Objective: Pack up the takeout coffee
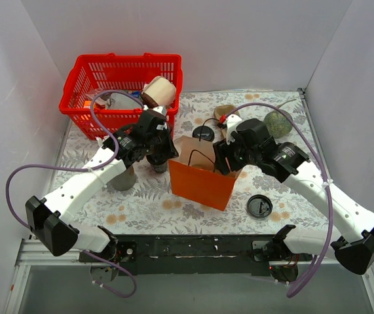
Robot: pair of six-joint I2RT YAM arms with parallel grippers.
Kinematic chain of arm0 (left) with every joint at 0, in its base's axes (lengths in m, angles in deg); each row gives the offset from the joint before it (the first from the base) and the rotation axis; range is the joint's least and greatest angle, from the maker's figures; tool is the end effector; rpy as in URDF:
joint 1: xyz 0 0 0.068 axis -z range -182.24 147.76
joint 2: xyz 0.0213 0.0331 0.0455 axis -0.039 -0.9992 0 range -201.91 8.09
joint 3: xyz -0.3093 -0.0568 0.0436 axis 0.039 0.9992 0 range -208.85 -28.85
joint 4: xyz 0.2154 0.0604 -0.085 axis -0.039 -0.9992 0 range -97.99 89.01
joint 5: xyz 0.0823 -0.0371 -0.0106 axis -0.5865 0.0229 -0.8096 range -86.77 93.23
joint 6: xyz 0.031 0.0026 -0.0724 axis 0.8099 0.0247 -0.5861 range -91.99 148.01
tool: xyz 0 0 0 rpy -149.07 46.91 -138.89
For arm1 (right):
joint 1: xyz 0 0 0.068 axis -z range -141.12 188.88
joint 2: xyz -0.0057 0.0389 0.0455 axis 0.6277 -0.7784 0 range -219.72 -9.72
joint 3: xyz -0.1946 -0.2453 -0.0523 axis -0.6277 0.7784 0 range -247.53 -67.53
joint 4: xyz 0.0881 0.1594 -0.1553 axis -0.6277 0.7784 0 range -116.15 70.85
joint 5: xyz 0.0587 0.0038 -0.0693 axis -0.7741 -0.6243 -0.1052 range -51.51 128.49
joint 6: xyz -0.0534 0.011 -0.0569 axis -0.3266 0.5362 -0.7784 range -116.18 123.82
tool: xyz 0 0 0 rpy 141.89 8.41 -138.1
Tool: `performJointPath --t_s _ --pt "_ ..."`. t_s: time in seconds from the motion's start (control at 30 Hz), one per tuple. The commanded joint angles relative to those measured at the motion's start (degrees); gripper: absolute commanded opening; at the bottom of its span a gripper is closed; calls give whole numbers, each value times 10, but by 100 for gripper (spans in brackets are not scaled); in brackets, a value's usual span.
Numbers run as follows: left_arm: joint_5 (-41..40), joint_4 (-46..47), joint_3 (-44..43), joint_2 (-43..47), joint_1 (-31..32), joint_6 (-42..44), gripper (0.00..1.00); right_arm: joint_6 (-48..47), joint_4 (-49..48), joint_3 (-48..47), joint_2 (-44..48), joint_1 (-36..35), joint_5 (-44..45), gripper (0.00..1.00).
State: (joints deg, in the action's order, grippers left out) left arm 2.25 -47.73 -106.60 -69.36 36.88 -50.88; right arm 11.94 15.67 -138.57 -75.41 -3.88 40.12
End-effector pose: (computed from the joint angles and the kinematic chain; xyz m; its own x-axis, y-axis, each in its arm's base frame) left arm 0.2111 -0.1702 0.3746 -0.7183 -0.6804 -0.1449 -0.4318 0.5994 -0.6740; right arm 0.1636 0.1486 0.3922 -0.5255 -0.2936 -0.7986 -0.5936 0.7989 0.0969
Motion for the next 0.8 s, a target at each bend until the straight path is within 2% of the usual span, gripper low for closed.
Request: performJointPath --t_s 0.0,0.3,0.5,0.77 --pt "-18 2 -19 23 -1 -11 0 -28 -16 13 -9 -2 -31 67" --pt "-15 35 -29 36 0 16 0 -111 -96 21 38 -36 -69 67" --pt "-11 43 -41 35 1 18 0 -145 -90 1 28 -57 -118 65" --pt "-16 32 -45 27 3 5 0 -161 -59 -59 -37 -121 39 57"
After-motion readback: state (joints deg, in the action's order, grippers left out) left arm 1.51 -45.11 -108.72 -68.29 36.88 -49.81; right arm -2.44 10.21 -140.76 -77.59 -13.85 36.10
